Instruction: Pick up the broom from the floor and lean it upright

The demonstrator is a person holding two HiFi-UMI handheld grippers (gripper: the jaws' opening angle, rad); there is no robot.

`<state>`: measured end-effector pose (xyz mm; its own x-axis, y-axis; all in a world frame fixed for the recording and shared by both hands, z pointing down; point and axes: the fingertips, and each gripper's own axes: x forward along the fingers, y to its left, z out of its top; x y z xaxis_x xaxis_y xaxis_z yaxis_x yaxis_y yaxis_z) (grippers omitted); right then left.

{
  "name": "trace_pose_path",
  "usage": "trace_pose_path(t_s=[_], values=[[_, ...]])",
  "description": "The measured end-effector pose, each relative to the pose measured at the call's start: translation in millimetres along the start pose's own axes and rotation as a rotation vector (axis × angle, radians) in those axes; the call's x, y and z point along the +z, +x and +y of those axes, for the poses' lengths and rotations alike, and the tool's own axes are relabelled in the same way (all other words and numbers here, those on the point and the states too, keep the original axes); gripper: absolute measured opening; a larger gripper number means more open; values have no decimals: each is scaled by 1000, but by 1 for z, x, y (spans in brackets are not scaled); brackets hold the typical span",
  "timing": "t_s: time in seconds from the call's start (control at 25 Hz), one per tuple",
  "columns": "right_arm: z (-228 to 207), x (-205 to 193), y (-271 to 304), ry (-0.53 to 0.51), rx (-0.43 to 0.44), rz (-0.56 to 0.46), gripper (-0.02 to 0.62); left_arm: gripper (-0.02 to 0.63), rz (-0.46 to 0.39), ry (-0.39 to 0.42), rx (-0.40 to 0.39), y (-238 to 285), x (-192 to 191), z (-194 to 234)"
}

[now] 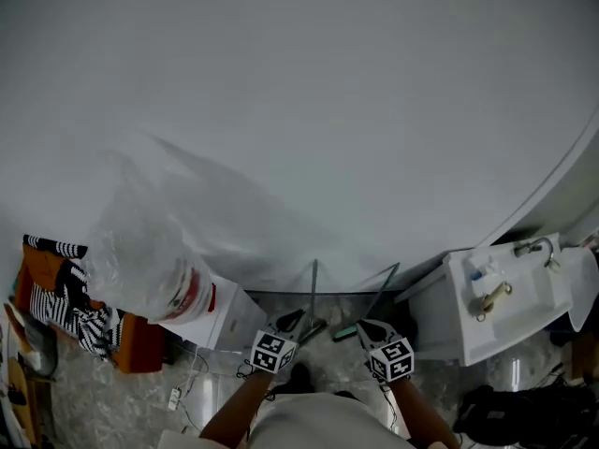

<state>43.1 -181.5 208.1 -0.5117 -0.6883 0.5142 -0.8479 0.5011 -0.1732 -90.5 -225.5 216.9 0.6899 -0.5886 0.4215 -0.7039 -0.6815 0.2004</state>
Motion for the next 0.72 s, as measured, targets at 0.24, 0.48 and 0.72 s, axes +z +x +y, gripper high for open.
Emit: trace_pose_path(t_s=[0.24,0.48,0.72], values=[[-15,4,-48,-34,19,-31,0,18,-46,-56,59,-25,10,-51],[-14,-3,-89,-121,64,-72,0,18,-77,-17,127,-44,12,-101],[-8,-7,-124,-129,91,-135,0,18,-119,-5,176,-80,10,-143]])
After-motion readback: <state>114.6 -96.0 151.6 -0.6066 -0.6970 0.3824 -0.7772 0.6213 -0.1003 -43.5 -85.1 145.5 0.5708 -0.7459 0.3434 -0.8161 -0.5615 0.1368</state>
